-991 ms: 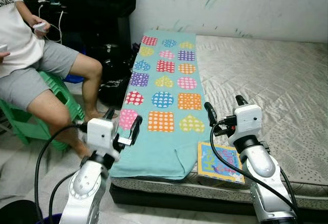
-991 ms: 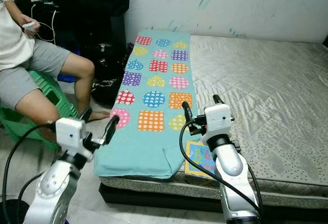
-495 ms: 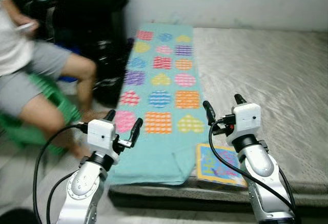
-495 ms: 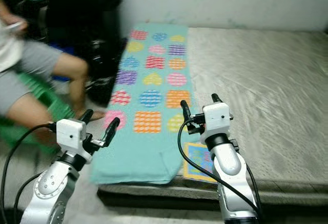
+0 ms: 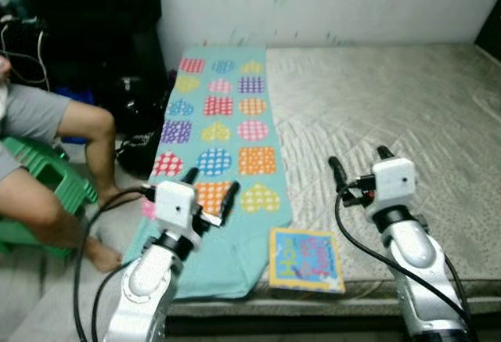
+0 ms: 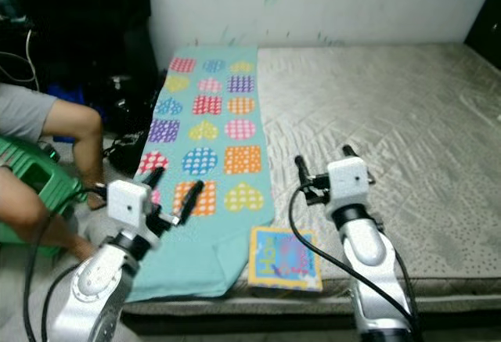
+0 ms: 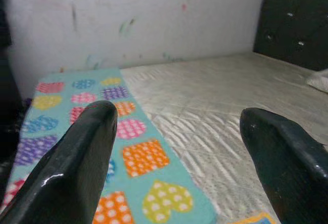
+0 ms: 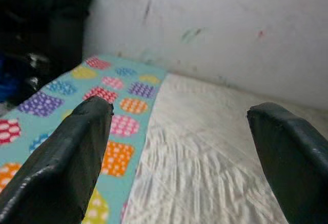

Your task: Clean up the room

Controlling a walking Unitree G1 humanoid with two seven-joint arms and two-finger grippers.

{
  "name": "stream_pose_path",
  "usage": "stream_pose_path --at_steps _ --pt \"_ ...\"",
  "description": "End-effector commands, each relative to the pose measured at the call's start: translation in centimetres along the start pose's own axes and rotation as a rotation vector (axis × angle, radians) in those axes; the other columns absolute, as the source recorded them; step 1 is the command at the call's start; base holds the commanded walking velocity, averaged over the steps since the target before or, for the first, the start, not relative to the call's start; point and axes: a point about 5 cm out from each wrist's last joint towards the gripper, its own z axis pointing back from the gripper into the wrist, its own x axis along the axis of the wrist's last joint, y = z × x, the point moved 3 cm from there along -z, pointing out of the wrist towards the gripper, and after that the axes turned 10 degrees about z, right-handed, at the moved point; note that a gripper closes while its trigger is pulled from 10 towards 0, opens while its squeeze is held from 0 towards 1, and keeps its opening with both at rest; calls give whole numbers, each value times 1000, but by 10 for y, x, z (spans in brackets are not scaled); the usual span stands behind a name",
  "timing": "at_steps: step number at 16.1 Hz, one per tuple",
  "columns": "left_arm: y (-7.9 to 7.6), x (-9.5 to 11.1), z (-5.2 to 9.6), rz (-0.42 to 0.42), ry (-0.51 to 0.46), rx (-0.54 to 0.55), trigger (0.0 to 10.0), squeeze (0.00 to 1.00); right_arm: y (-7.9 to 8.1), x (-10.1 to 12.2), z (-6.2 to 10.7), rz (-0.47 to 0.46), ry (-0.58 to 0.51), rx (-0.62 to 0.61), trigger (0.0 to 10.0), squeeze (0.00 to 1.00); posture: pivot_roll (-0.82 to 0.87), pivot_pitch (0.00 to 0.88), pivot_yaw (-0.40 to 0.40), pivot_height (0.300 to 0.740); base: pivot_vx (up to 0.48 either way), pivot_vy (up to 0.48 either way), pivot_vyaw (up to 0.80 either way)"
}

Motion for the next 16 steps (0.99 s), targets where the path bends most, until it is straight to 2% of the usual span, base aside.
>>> stream_pose_path --at_steps 1,4,5,9,16 --pt "7 -2 2 -19 15 32 10000 0 8 3 -1 -6 -11 27 10000 0 -47 96 -15 740 0 0 0" --pt "7 -2 1 -25 18 31 10000 0 10 2 0 -11 -7 28 10000 0 -45 96 -13 740 0 0 0" --pt "7 -2 1 -28 19 33 10000 0 12 1 0 -38 -1 27 10000 0 -45 96 -12 740 0 0 0" --pt "8 -1 1 -30 21 43 10000 0 21 1 0 -67 0 35 10000 0 -42 97 -11 740 0 -283 0" --pt "12 -2 7 -32 27 62 10000 0 25 3 -4 -69 -6 35 10000 0 -32 106 -14 740 0 -292 0"
